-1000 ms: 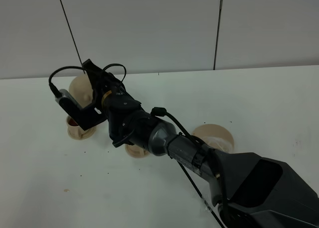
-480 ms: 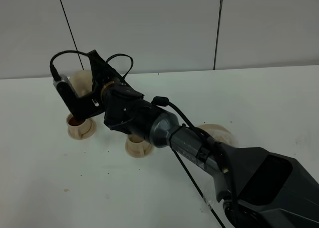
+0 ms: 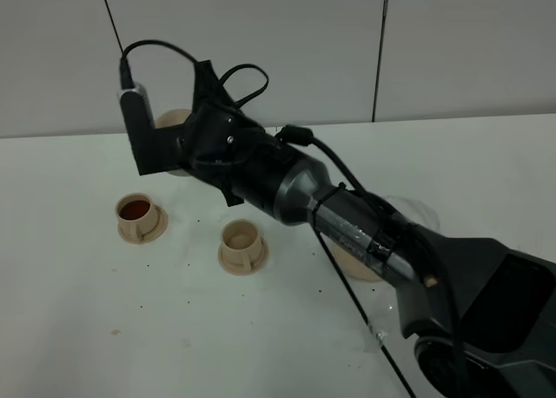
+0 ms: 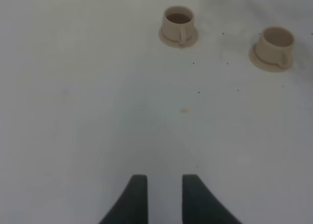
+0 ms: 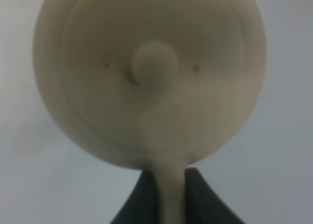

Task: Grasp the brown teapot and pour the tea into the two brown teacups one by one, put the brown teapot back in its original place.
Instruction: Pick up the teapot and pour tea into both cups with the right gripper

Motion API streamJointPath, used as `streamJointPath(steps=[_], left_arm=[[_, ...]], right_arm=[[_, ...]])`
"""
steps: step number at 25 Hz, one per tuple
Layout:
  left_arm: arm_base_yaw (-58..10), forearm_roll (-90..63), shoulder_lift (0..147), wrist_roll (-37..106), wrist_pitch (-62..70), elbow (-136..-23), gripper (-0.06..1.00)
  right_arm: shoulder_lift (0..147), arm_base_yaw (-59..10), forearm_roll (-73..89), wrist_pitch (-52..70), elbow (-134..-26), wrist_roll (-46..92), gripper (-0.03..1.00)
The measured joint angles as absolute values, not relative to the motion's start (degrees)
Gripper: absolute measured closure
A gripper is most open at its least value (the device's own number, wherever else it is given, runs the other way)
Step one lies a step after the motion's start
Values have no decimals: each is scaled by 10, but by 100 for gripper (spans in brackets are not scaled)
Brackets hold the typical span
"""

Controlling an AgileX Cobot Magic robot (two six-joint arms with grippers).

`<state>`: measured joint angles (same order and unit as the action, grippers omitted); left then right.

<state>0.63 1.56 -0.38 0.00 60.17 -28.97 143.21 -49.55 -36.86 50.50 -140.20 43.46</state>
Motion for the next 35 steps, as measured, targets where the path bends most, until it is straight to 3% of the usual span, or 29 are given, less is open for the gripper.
streamJointPath(steps=[13, 35], left_arm=[[6, 16, -4, 0, 602, -290, 70], [6, 16, -4, 0, 602, -290, 70]], right_arm=[[1411, -450, -310, 691, -1403, 418, 87], [1364, -409, -198, 705, -1366, 364, 87]])
